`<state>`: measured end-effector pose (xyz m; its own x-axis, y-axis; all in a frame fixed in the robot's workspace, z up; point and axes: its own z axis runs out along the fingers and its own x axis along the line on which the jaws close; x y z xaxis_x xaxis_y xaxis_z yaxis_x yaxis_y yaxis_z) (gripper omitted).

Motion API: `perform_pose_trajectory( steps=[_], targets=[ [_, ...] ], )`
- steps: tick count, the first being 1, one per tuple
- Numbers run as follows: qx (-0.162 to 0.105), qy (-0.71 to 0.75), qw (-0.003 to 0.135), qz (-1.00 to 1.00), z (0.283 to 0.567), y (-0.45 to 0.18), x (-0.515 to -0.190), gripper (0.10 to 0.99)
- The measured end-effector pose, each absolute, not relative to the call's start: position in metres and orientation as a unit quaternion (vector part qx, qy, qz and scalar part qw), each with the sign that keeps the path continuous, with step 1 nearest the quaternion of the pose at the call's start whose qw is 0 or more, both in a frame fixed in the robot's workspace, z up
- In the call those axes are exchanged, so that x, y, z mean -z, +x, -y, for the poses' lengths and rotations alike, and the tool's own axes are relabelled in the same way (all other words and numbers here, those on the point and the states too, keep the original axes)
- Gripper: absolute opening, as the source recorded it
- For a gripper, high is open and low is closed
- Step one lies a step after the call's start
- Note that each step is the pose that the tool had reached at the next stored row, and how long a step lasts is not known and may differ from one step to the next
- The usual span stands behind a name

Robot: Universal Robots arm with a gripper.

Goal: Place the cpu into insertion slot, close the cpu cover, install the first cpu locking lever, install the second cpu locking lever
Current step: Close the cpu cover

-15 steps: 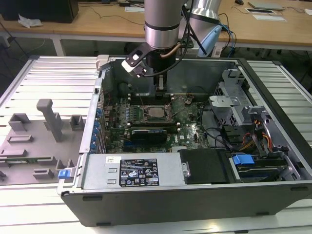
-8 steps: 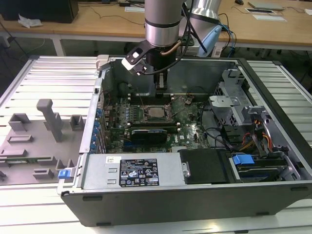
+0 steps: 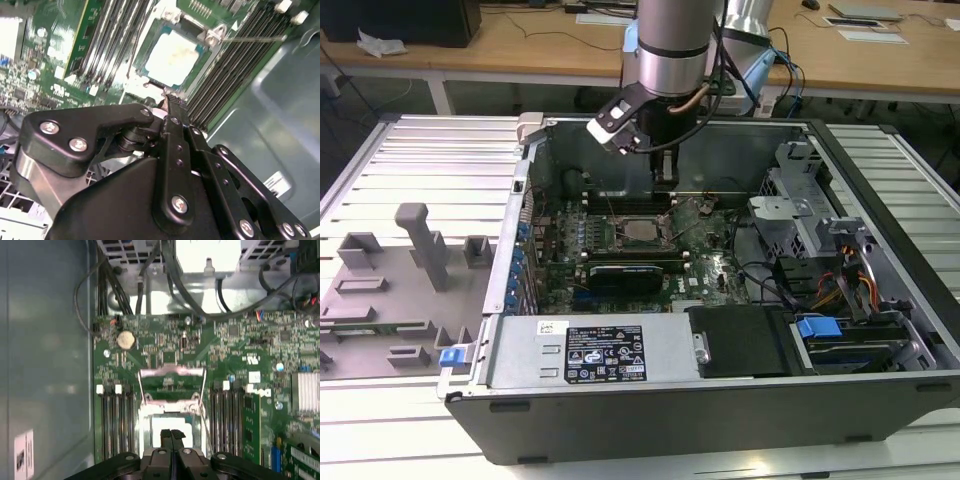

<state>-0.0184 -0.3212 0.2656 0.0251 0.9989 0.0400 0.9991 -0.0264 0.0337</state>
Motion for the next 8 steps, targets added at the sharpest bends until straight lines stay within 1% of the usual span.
perform_pose_trajectory(
  steps=[3, 8],
  targets=[
    [0.022, -0.716, 0.006, 0.698, 0.321, 0.005, -0.266, 0.106],
    [0.019, -0.716, 0.008, 0.698, 0.321, 0.029, -0.266, 0.106]
  ],
)
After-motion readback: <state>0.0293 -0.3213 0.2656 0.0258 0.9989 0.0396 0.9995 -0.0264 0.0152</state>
